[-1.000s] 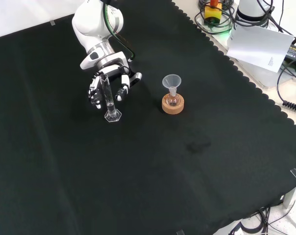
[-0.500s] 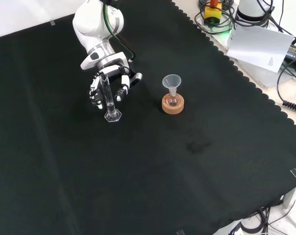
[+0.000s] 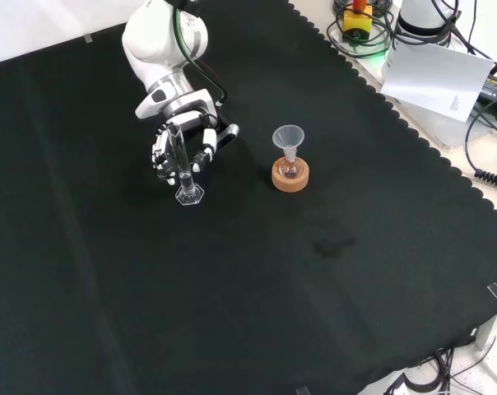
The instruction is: Pick up the graduated cylinder.
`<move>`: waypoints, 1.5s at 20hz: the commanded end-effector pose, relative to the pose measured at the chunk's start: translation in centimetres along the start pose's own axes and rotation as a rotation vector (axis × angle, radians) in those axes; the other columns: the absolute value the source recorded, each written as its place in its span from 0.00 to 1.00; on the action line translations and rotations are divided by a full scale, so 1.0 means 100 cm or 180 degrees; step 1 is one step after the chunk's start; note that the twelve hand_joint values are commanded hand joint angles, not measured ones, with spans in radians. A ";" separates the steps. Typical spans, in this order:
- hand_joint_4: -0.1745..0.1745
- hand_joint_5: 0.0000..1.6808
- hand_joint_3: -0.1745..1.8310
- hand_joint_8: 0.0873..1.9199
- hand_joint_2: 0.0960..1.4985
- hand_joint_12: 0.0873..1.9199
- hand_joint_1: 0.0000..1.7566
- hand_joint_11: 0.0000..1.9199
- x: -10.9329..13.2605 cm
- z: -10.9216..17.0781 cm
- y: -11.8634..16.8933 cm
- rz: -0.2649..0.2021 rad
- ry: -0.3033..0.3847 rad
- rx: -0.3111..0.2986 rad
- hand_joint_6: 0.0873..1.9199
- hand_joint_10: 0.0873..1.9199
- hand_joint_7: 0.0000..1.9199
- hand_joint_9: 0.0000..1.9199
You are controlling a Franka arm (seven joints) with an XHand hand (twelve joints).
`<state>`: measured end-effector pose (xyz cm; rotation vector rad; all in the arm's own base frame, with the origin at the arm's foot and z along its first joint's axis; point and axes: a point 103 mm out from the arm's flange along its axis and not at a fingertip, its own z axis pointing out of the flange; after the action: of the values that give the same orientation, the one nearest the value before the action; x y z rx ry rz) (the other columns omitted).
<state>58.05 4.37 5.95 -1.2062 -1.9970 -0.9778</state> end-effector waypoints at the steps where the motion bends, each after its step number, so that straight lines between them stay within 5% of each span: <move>1: 0.46 0.52 0.13 0.27 0.73 0.45 0.60 0.57 0.002 -0.006 -0.001 0.0034 -0.0180 -0.0054 0.56 0.07 0.49 0.63; 14: 0.16 0.57 0.08 0.17 0.74 0.35 0.64 0.69 0.011 -0.027 -0.004 0.0060 -0.0754 0.0176 0.53 0.00 0.63 0.73; 30: 0.13 0.57 0.08 0.16 0.74 0.34 0.64 0.70 0.074 -0.070 -0.051 0.0095 -0.1159 0.0419 0.52 0.00 0.65 0.74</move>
<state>54.59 1.72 12.31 -1.3802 -2.2384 -0.7062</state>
